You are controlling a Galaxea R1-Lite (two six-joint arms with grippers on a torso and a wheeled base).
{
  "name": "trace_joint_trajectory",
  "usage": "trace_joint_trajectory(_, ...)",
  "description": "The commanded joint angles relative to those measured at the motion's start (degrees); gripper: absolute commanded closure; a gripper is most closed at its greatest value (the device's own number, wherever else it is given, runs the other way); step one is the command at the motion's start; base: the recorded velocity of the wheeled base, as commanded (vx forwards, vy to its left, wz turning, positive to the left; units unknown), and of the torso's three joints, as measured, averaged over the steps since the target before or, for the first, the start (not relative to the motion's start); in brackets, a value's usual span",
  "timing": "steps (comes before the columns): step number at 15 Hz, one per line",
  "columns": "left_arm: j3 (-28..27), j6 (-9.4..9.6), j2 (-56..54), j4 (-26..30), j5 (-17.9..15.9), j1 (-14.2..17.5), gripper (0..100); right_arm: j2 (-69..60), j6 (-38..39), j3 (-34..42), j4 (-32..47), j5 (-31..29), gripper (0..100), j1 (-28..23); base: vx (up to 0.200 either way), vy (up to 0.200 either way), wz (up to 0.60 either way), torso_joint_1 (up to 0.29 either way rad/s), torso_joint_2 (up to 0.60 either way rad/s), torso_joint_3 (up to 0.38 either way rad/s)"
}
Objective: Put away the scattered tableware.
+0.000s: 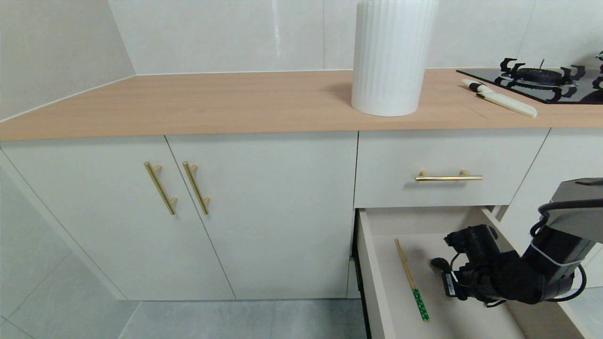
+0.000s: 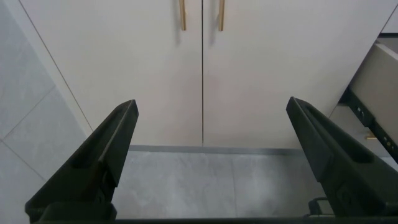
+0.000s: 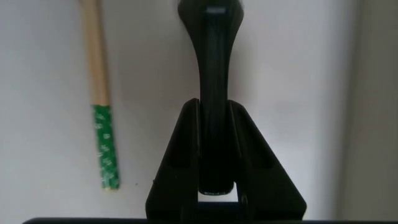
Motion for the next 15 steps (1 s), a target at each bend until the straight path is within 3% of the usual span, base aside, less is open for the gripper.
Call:
trace_joint_trajectory(1,0.0,-0.04,0.0,0.0,0.0,0.0,0,3.0,0.0,0.0,-0.2,-0.1,100,0.0,0.0,0.0,0.0,0.0,0.0,0.0)
trace_joint_trajectory(15,0.0,-0.04,0.0,0.0,0.0,0.0,0,7.0,-0.1,0.6,-7.8,-0.3,100,-0.8,0.0,0.0,0.0,0.0,0.0,0.0)
